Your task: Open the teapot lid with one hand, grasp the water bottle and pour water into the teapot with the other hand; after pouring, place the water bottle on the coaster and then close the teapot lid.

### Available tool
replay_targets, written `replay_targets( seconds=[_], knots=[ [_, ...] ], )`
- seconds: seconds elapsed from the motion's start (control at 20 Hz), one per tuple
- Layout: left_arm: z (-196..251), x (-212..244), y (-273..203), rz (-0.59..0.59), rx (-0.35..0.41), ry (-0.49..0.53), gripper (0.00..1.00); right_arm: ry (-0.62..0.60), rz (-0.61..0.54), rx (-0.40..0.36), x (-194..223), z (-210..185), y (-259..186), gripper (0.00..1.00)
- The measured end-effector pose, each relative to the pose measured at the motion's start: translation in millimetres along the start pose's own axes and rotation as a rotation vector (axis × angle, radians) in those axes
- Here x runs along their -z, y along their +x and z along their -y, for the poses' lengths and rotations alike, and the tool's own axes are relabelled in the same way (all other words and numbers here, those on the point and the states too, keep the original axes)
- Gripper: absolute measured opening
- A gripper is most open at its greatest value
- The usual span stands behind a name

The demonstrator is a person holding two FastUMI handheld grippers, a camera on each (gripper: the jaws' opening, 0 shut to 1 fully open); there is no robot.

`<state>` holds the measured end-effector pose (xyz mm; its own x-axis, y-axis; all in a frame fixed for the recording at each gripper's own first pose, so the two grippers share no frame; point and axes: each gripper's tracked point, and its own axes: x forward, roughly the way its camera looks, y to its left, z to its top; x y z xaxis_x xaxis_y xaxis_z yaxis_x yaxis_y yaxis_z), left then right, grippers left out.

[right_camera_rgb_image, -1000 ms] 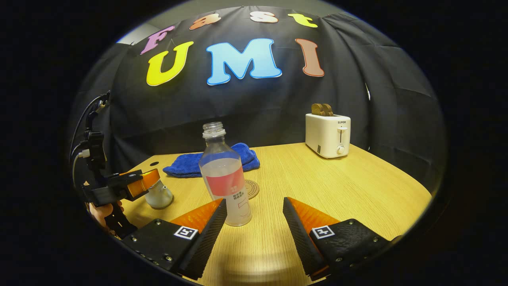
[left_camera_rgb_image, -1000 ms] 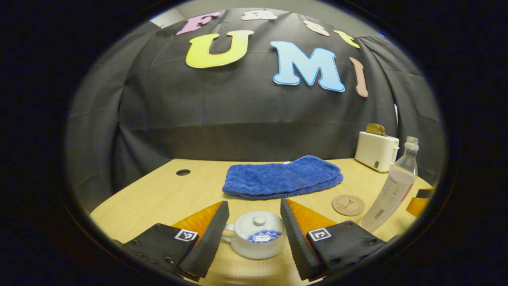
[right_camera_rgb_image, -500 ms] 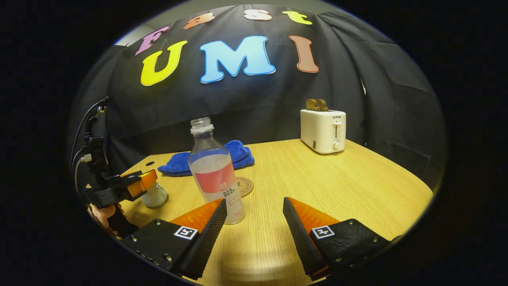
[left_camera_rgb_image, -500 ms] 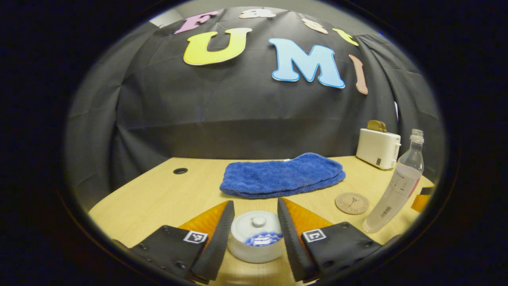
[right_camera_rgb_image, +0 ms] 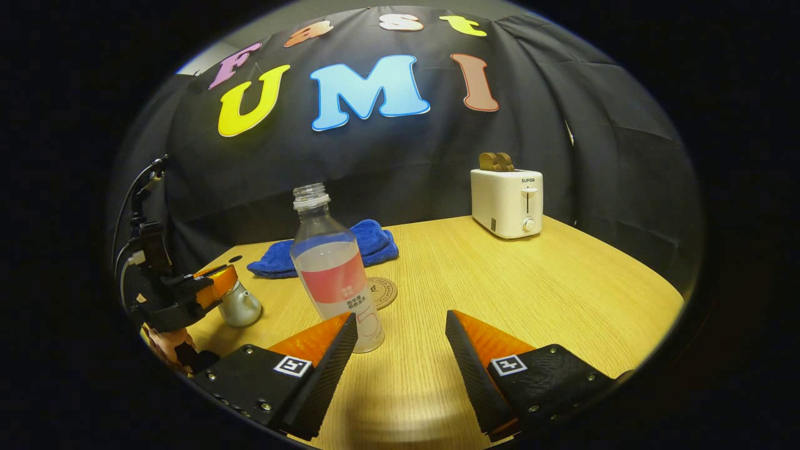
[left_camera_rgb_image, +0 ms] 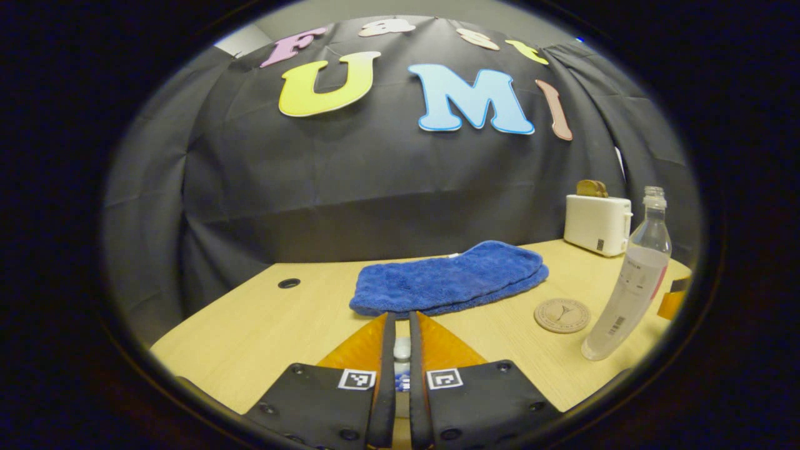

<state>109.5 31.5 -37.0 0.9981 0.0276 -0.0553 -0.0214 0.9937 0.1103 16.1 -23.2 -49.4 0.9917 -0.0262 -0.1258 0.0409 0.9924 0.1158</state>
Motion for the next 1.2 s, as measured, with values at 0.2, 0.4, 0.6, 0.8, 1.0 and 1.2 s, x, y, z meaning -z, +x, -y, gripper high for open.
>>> replay_targets(
  seconds=[0.2,0.4,0.6,0.8,1.0,1.2],
  knots=[
    [-1,-1,1,0.014,-0.001,-0.019,0.06,-0.013,-0.014,-0.028,3,-10,3,0.87],
    [-3,-11,-4,0.028,0.015,-0.041,0.07,-0.049,-0.011,-0.062,-1,-23,6,0.86],
    [-5,-33,-16,0.07,0.032,-0.062,0.07,-0.081,-0.027,-0.091,-4,-33,15,0.87],
    [-13,-38,-27,0.068,0.04,-0.07,0.08,-0.113,-0.036,-0.119,-7,-42,23,0.87],
    [-34,-34,-39,0.046,0.021,-0.096,0.06,-0.153,-0.03,-0.158,-15,-54,32,0.9],
    [-62,-25,-51,0.03,-0.015,-0.113,0.07,-0.187,-0.072,-0.161,-4,-55,49,0.9]
  ],
)
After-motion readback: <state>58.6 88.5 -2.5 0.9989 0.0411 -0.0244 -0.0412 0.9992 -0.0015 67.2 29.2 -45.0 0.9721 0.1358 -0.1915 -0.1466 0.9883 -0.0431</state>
